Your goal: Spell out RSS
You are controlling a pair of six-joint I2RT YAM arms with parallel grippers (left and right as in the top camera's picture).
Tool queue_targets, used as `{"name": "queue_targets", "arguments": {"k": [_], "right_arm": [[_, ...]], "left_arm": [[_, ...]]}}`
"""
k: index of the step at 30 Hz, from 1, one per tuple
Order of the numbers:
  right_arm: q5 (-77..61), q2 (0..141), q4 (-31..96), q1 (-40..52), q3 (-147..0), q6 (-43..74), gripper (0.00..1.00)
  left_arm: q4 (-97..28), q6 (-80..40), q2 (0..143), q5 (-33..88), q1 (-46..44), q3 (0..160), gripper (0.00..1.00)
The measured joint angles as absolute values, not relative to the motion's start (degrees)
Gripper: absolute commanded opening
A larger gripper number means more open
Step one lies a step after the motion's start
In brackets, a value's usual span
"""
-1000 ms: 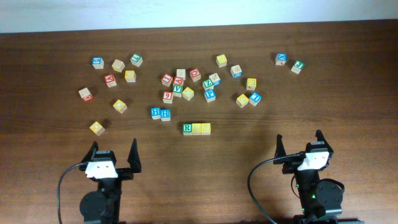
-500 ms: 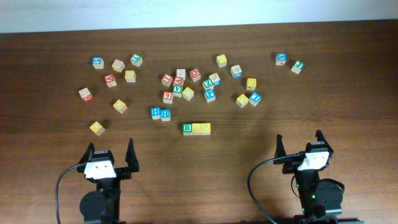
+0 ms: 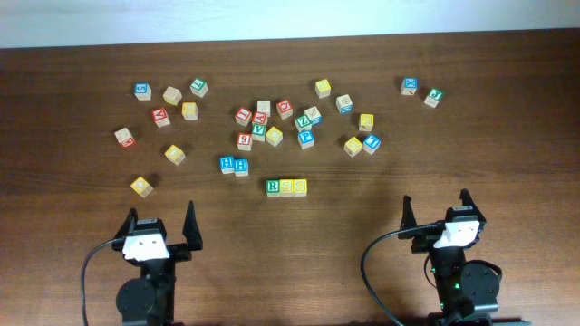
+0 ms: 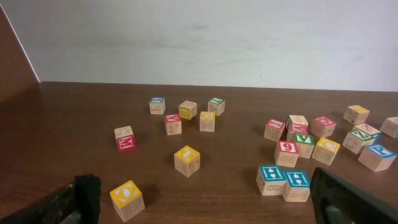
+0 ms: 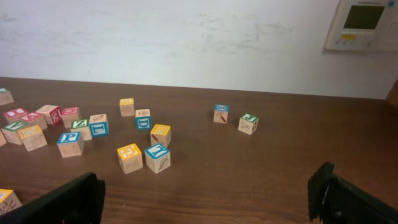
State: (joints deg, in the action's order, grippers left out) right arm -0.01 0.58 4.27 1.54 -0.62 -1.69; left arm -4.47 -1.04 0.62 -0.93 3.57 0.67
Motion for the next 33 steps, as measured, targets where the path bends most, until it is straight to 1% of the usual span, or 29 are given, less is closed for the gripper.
{"name": "queue_targets", "arguments": {"k": [11, 17, 33], "right_arm": [[0.4, 0.6, 4.3, 1.5, -0.6, -1.7, 0.98], [0.7, 0.6, 4.3, 1.5, -0.6, 1.5, 0.98], [0.7, 0.6, 4.2, 1.5, -0.6, 1.7, 0.98]], "left_arm": [[-4.4, -1.0, 0.6, -0.9, 3.6, 0.7, 0.99], [-4.4, -1.0, 0.6, -0.9, 3.6, 0.7, 0.99], [-4.4, -1.0, 0.6, -0.9, 3.6, 0.7, 0.99]]}}
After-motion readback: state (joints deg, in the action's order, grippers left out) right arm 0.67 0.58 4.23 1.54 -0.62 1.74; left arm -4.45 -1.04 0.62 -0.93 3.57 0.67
